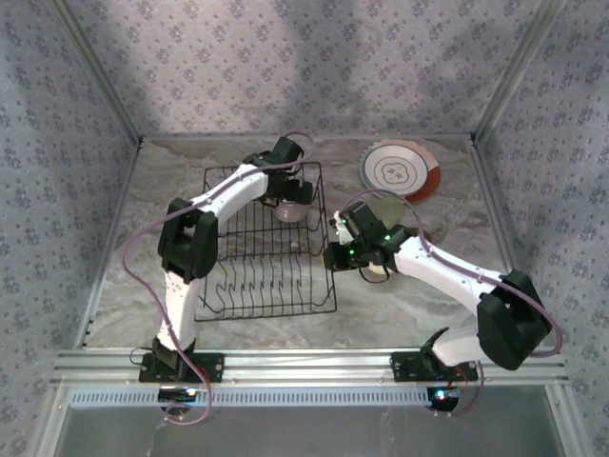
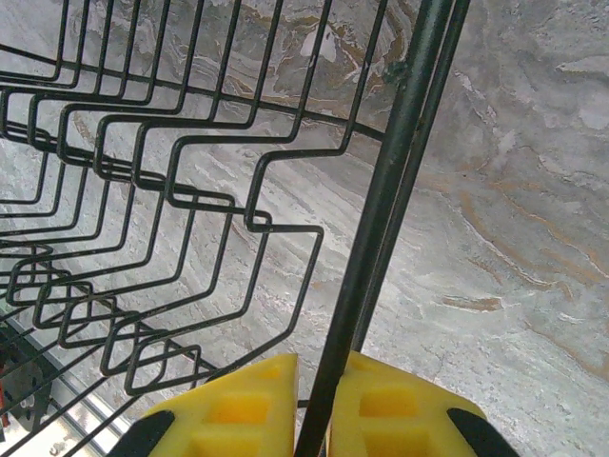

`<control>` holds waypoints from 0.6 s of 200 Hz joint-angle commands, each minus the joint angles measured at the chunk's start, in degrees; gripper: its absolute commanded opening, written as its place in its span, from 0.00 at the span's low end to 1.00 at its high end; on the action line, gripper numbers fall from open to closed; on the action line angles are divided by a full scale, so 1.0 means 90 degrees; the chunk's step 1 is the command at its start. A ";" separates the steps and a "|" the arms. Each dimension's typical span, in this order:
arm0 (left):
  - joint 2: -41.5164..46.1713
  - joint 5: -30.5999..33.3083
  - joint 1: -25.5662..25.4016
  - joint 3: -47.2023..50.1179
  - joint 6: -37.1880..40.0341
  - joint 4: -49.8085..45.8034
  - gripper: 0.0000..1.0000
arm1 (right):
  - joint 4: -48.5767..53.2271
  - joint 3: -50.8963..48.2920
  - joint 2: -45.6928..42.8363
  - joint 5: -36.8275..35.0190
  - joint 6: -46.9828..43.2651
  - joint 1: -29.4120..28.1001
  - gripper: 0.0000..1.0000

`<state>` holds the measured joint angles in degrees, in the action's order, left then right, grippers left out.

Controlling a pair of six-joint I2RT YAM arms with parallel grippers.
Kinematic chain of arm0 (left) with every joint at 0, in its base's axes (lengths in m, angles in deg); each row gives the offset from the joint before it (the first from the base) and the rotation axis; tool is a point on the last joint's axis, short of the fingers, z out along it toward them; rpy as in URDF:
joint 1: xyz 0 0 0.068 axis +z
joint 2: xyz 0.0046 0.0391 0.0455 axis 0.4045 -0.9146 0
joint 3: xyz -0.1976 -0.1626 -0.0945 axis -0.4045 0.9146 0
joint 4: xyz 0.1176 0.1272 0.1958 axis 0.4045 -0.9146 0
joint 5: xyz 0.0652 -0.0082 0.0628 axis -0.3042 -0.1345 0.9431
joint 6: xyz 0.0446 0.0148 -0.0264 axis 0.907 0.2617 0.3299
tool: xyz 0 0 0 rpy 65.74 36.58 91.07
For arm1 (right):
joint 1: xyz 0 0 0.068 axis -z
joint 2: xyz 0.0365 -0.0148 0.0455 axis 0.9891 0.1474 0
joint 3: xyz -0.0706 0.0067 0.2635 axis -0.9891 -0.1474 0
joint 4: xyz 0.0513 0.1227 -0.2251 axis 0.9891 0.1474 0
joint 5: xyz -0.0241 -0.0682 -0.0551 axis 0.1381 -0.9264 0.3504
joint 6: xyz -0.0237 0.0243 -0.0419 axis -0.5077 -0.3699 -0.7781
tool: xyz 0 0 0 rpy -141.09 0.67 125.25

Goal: Unload the mixed dishes from the dish rack

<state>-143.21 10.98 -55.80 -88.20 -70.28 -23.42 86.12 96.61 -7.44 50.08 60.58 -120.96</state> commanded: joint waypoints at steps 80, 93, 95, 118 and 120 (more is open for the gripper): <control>0.0064 0.0147 -0.0170 -0.0129 -0.0169 -0.0437 0.99 | -0.0041 0.0109 0.0123 0.0196 -0.0282 -0.0154 0.12; -0.0077 0.0230 -0.0187 -0.0225 -0.0163 -0.0530 0.99 | -0.0036 0.0116 0.0124 0.0206 -0.0280 -0.0167 0.12; -0.0101 0.0236 -0.0185 -0.0238 -0.0163 -0.0547 0.99 | -0.0043 0.0113 0.0131 0.0208 -0.0283 -0.0168 0.12; -0.0307 0.0393 -0.0199 -0.0235 -0.0163 -0.0698 0.99 | -0.0042 0.0122 0.0131 0.0210 -0.0282 -0.0188 0.11; -0.0315 0.0413 -0.0193 -0.0226 -0.0163 -0.0699 0.99 | -0.0042 0.0122 0.0125 0.0212 -0.0276 -0.0188 0.11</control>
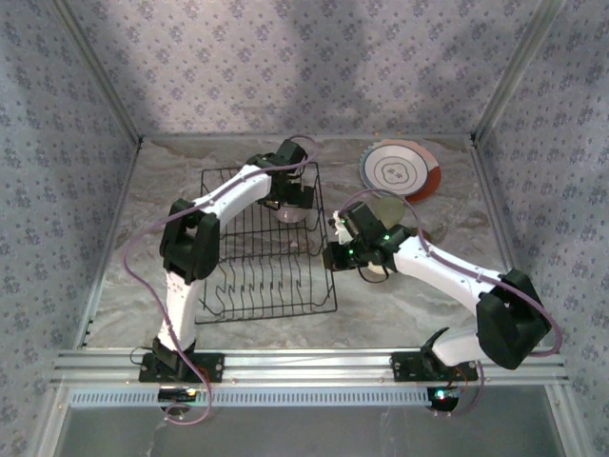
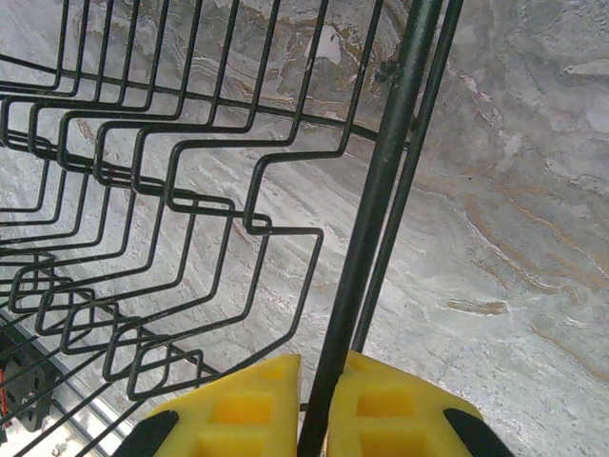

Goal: Unload the mixed dishes from the dish rack

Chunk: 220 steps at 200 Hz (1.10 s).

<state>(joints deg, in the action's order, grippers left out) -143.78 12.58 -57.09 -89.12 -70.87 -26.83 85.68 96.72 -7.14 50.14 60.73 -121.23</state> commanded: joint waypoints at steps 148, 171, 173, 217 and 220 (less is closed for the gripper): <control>-0.0047 0.0316 -0.0015 0.0561 -0.0303 0.0040 0.69 | 0.0073 0.0117 0.0058 0.0194 -0.0298 -0.0177 0.09; 0.0149 0.0340 -0.0031 0.0557 -0.0244 0.0022 0.55 | 0.0092 0.0113 0.0051 0.0189 -0.0300 -0.0177 0.09; 0.0164 0.0348 -0.0036 0.0559 -0.0244 0.0019 0.53 | 0.0091 0.0111 0.0055 0.0189 -0.0298 -0.0171 0.09; 0.0464 0.0566 -0.0037 0.0552 -0.0220 -0.0077 0.41 | 0.0041 0.0113 0.0061 0.0170 -0.0295 -0.0171 0.09; 0.0484 0.0578 -0.0030 0.0550 -0.0215 -0.0076 0.40 | 0.0042 0.0120 0.0067 0.0163 -0.0288 -0.0181 0.09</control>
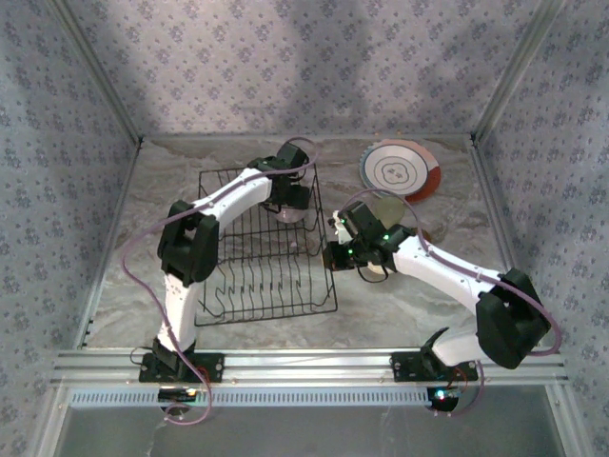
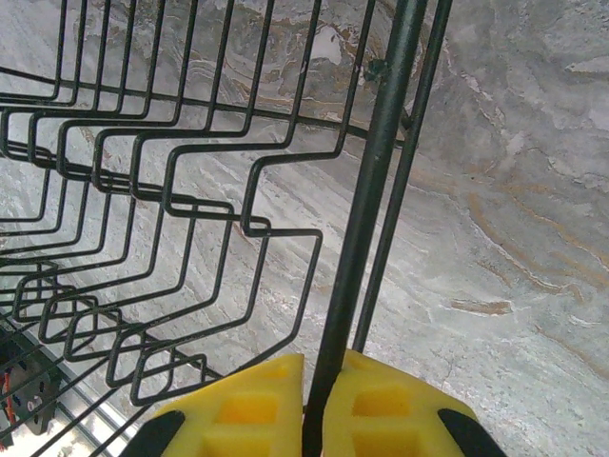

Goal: Unload the mixed dishes from the dish rack

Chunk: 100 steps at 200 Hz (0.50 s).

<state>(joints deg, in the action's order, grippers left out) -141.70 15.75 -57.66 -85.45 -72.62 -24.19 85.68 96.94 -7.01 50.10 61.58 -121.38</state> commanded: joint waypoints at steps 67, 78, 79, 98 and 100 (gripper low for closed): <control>0.0748 0.0263 0.0028 0.0200 0.0009 -0.0406 0.23 | 0.0107 0.0106 -0.0017 0.0171 -0.0370 -0.0156 0.09; 0.0821 0.0253 0.0030 0.0186 0.0027 -0.0417 0.22 | 0.0106 0.0106 -0.0037 0.0154 -0.0336 -0.0160 0.09; 0.0828 0.0249 0.0032 0.0183 0.0028 -0.0423 0.22 | 0.0104 0.0106 -0.0044 0.0149 -0.0335 -0.0156 0.09; 0.0902 0.0188 0.0039 0.0123 0.0047 -0.0462 0.21 | 0.0054 0.0108 -0.0103 0.0024 -0.0286 -0.0159 0.07; 0.0911 0.0180 0.0036 0.0117 0.0048 -0.0466 0.21 | 0.0050 0.0113 -0.0109 0.0007 -0.0280 -0.0158 0.07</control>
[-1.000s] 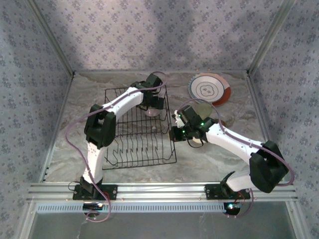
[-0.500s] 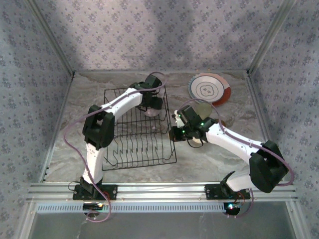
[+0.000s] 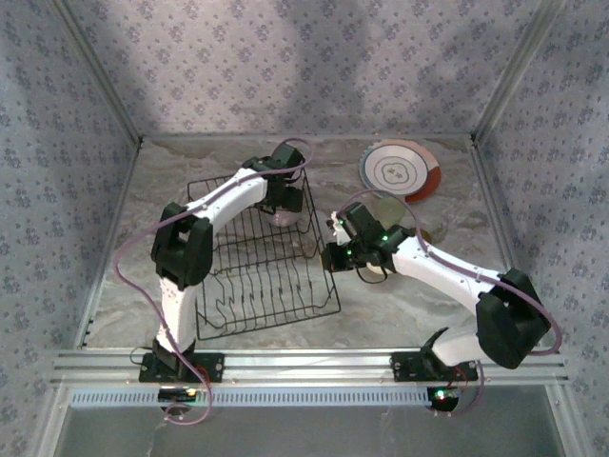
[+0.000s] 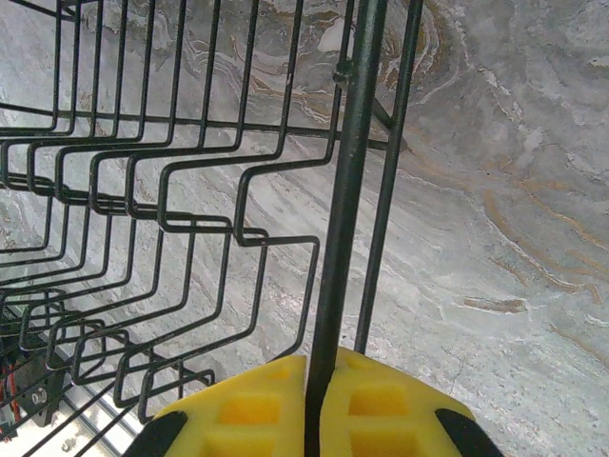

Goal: Unload the mixed dishes from the dish rack

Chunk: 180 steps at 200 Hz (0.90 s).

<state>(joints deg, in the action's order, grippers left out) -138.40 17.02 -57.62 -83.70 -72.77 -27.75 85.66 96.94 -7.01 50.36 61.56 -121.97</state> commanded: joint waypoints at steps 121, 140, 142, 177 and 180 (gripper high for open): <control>0.1459 -0.0729 0.0222 0.0024 -0.0010 -0.0083 0.18 | -0.0305 -0.0214 -0.0462 -0.0766 0.0685 0.0176 0.03; 0.1648 -0.1002 0.0319 0.0213 -0.0086 0.0013 0.19 | -0.0421 -0.0271 -0.0551 -0.0924 0.0763 0.0231 0.02; 0.1677 -0.1031 0.0322 0.0238 -0.0095 0.0023 0.18 | -0.0440 -0.0277 -0.0560 -0.0933 0.0763 0.0235 0.02; 0.2052 -0.1498 0.0502 0.0632 -0.0214 0.0179 0.19 | -0.0929 -0.0309 -0.0776 -0.1028 0.0871 0.0248 0.20; 0.2082 -0.1548 0.0523 0.0669 -0.0225 0.0201 0.18 | -0.0961 -0.0311 -0.0797 -0.1049 0.0867 0.0244 0.23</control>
<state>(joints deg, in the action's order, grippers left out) -123.98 7.53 -54.10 -79.35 -73.45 -28.74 83.47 93.68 -10.87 44.98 67.55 -120.48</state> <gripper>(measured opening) 0.743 0.146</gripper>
